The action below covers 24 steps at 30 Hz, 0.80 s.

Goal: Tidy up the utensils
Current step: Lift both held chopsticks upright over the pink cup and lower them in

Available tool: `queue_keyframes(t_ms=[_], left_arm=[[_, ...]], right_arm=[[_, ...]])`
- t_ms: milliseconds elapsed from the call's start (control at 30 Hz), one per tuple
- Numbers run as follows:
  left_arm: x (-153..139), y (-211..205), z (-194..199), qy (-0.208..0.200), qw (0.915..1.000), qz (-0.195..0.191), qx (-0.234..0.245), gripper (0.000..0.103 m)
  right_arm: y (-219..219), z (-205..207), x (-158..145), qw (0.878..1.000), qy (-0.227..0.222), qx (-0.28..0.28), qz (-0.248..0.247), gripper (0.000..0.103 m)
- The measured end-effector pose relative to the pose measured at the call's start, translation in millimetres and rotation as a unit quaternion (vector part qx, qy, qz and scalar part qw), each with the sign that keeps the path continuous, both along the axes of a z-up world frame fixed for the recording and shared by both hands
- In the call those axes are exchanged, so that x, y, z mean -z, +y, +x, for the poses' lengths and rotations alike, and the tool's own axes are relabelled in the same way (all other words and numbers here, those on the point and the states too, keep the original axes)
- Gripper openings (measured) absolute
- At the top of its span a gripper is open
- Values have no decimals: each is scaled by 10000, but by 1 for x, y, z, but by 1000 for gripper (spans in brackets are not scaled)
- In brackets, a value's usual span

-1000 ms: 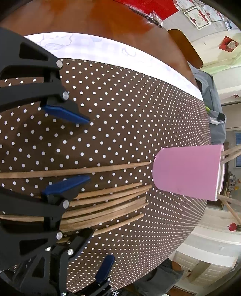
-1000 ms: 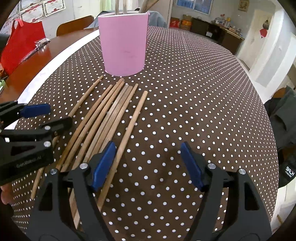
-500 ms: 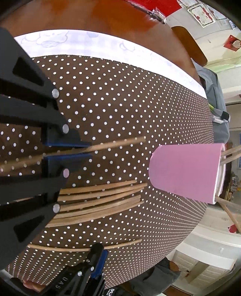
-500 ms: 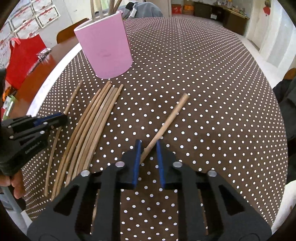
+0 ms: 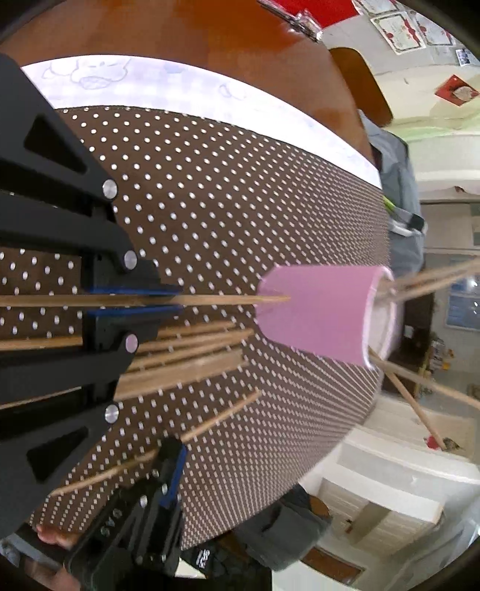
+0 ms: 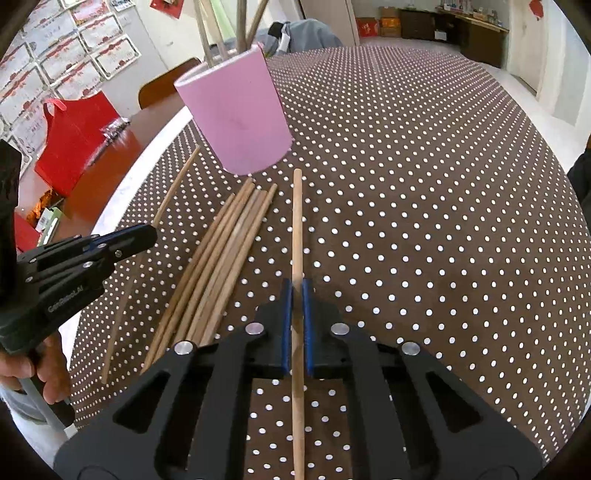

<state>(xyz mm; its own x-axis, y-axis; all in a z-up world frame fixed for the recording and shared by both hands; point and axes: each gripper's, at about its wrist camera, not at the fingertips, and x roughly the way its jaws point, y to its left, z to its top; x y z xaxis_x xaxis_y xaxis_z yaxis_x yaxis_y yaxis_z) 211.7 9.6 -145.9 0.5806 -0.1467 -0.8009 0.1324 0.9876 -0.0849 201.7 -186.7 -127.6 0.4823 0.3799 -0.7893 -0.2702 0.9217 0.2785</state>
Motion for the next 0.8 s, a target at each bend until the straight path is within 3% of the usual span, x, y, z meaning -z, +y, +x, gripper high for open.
queue_keyframes(t_ms=[333, 567, 800], left_arm=[[-40, -14, -16, -826, 9938, -560, 496, 6], [-71, -24, -28, -1554, 9806, -888, 804, 6], [-98, -24, -29, -2190, 9650, -1108, 928, 6]], right_arm=[[-26, -27, -33, 9959, -689, -7, 589, 6], [-35, -45, -68, 9852, -1356, -130, 1037, 6], [-22, -31, -98, 9739, -1847, -219, 1299, 6]])
